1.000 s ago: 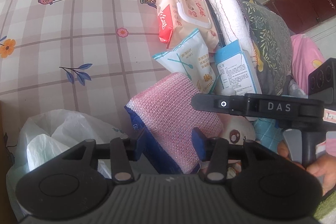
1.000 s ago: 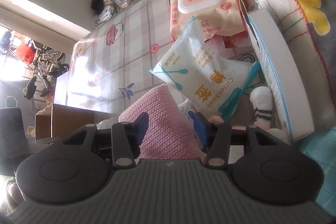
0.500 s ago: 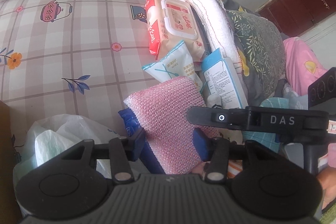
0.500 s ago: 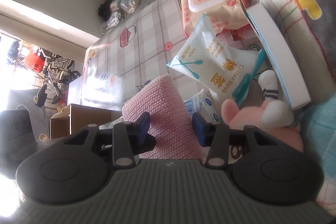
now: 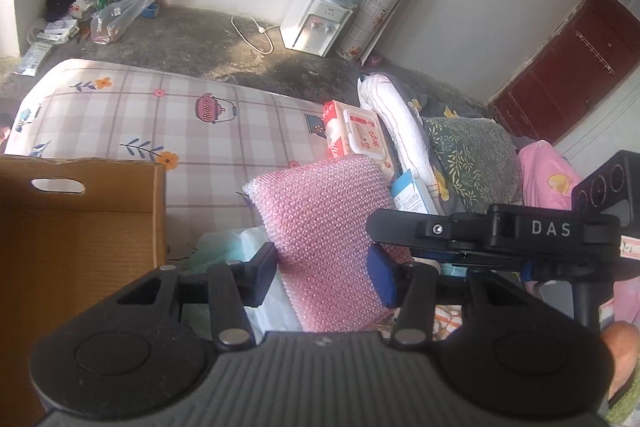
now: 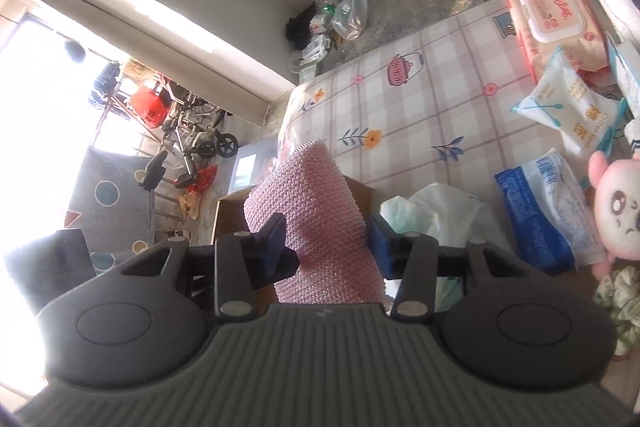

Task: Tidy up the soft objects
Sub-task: 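Carry the pink pad with the left tool into the cardboard box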

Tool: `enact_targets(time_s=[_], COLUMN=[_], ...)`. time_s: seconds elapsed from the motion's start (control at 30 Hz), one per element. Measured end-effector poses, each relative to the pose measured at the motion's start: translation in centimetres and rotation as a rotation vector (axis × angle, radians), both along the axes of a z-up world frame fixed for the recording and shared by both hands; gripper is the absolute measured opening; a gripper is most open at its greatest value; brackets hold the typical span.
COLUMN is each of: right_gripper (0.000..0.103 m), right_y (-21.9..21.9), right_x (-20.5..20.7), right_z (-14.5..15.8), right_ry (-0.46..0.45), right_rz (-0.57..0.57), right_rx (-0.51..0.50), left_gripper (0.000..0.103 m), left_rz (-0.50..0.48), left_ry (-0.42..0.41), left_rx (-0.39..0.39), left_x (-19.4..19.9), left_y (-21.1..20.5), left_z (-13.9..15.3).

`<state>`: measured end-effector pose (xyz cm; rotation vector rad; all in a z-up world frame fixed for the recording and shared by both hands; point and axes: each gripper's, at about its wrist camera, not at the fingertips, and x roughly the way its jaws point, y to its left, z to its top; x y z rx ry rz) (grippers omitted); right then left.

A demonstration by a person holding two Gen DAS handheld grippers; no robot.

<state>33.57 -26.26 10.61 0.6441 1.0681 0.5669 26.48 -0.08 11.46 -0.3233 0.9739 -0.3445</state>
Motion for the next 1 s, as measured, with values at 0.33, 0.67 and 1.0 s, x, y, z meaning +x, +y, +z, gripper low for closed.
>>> enact_targets(time_s=[0.33, 0.67, 1.0], right_gripper=[0.048, 0.047, 0.047], right_y=[17.1, 23.6, 21.0], right_x=[-2.0, 0.5, 1.5], right_z=[-1.7, -9.6, -9.7], right_ry=[0.085, 0.138, 0.032], right_rz=[0.148, 0.114, 0.069], right_rx=[0.038, -0.089, -0.14], left_gripper=[0.051, 0.051, 0.052], left_rz=[0.197, 0.269, 0.298], left_ry=[0.05, 0.237, 0.354], left_rx=[0.029, -0.051, 0.002], left_x=[-4.3, -0.1, 3.3], left_y=[12.9, 19.4, 18.9], left_z=[-1.9, -11.3, -16.6])
